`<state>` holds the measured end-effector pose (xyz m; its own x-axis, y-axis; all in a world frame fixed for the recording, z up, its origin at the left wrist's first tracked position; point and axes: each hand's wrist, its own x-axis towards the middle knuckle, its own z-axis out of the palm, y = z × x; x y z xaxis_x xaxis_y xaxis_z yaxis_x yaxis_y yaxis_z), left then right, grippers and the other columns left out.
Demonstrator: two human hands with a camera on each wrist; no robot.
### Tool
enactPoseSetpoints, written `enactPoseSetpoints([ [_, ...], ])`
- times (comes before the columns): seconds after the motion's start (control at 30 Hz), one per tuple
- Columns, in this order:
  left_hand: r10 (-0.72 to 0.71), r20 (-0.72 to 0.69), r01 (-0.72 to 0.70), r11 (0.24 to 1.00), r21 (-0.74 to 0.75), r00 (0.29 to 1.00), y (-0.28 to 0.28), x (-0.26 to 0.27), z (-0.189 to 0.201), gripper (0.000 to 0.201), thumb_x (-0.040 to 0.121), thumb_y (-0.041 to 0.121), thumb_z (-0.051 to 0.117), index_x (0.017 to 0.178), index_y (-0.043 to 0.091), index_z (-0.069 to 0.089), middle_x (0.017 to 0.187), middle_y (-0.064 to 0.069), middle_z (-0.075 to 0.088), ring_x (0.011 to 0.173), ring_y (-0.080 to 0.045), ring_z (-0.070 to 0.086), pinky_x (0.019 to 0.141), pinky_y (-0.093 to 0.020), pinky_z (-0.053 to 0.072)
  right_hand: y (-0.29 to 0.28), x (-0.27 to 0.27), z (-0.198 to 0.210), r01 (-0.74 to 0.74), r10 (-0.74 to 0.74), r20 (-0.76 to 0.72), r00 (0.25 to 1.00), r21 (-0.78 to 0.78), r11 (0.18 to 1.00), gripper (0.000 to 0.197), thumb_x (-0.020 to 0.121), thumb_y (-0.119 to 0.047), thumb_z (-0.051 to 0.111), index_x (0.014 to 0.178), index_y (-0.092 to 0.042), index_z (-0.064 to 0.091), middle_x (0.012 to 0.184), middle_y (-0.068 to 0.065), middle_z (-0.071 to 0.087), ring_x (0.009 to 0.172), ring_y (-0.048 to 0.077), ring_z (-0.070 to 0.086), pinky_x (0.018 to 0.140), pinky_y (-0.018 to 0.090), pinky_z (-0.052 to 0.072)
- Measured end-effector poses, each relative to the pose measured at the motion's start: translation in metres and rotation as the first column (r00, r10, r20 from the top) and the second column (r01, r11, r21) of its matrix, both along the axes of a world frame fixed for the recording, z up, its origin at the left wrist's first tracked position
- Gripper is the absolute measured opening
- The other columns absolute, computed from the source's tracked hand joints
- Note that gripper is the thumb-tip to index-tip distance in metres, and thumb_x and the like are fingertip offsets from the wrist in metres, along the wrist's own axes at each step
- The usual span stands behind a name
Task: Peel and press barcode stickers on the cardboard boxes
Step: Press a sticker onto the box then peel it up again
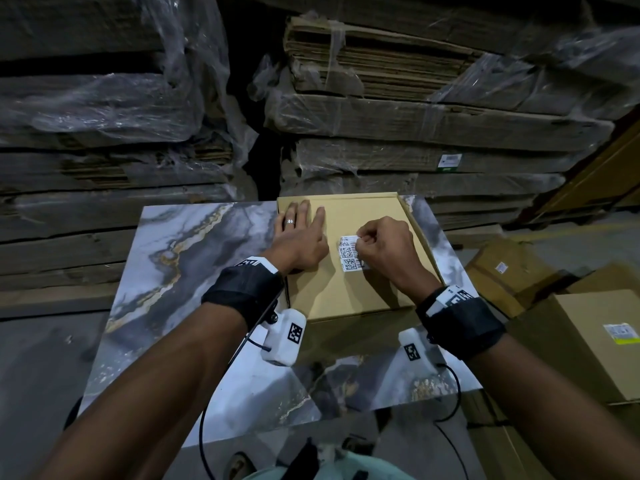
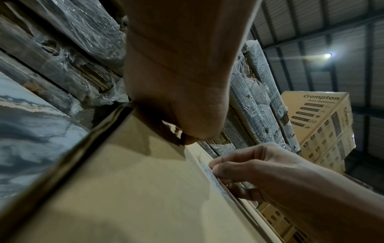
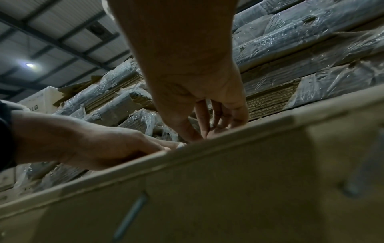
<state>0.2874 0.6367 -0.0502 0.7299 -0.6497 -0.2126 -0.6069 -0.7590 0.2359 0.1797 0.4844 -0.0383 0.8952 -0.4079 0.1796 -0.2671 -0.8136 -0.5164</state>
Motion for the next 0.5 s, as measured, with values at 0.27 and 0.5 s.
enactPoseSetpoints([
  [0.27,0.001,0.0,-0.001,1.0,-0.006,1.0,0.0,0.0,0.001,0.065,0.105,0.036,0.029,0.162,0.023,0.0,0.169,-0.012,-0.012,0.155,-0.03,-0.012,0.123,-0.047,-0.005,-0.002,0.011,0.006,0.039,-0.033,-0.141,0.99,0.037,0.999,0.013,0.089,-0.014,0.064,0.091,-0.012,0.076,0.086,0.005,0.074,0.084,0.021,0.068,0.062,0.025,0.046],
  [0.5,0.015,-0.01,-0.015,1.0,-0.011,1.0,0.0,0.0,0.001,0.064,0.105,0.035,0.028,0.162,0.023,0.001,0.169,-0.011,-0.012,0.155,-0.03,-0.013,0.124,-0.047,-0.006,-0.013,-0.003,0.007,-0.039,0.041,-0.049,0.998,0.037,0.999,0.021,0.089,-0.022,0.073,0.108,-0.013,0.073,0.088,0.002,0.073,0.078,0.013,0.066,0.062,0.025,0.051],
])
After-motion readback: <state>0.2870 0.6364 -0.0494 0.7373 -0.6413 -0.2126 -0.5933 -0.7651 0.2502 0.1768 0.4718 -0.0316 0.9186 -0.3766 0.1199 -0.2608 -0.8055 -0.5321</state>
